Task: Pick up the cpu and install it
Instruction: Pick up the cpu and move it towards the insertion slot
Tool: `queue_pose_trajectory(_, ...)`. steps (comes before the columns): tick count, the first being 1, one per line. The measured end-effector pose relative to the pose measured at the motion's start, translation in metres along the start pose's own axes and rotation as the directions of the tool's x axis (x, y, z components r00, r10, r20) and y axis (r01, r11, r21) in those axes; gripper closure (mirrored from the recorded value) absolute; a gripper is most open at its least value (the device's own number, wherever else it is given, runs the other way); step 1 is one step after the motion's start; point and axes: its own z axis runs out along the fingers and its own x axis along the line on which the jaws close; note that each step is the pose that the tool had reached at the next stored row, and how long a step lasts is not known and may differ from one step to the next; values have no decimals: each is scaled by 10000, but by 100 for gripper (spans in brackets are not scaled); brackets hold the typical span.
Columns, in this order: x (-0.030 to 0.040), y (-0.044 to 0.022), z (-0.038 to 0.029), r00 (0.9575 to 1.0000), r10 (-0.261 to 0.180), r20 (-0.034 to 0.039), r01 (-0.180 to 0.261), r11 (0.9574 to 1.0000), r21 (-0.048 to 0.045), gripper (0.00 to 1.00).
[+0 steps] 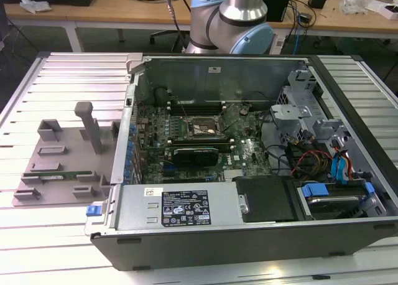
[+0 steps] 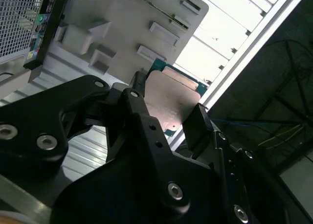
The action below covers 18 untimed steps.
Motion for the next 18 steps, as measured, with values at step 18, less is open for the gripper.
queue_pose_trajectory(18, -216, -10, -54, 10000, 0, -1, 0, 10000, 25, 45)
